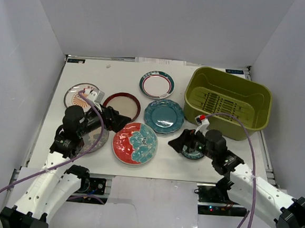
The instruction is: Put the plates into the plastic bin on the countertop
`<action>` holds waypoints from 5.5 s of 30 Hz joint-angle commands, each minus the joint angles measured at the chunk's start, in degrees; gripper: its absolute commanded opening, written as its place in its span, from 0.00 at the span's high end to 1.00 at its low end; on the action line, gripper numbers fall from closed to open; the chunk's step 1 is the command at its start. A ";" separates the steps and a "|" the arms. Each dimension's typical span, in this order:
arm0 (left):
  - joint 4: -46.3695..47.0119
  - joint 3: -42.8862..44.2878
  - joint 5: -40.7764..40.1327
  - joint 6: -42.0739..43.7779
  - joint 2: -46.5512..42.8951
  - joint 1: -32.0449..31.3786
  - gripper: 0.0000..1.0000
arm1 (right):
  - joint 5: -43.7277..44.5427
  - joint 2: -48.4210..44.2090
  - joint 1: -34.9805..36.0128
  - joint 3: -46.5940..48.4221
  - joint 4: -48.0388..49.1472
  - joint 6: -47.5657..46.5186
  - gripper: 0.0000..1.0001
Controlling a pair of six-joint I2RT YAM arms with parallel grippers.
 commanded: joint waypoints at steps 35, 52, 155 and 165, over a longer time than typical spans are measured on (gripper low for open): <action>-16.76 -2.24 -21.71 -15.22 -0.28 -0.12 0.31 | 0.75 43.08 12.98 -4.80 51.75 28.50 0.92; 13.81 -9.10 -14.32 -28.76 17.29 -6.42 0.34 | 4.63 4.80 -27.60 31.81 -0.22 -0.71 0.92; 27.27 -0.40 -28.24 -33.59 4.47 -22.97 1.00 | -46.26 23.09 -19.72 18.83 7.58 -8.45 0.10; 28.69 1.26 -25.49 -34.12 5.44 -22.97 1.00 | -48.55 24.50 -18.84 15.84 17.87 -0.36 0.47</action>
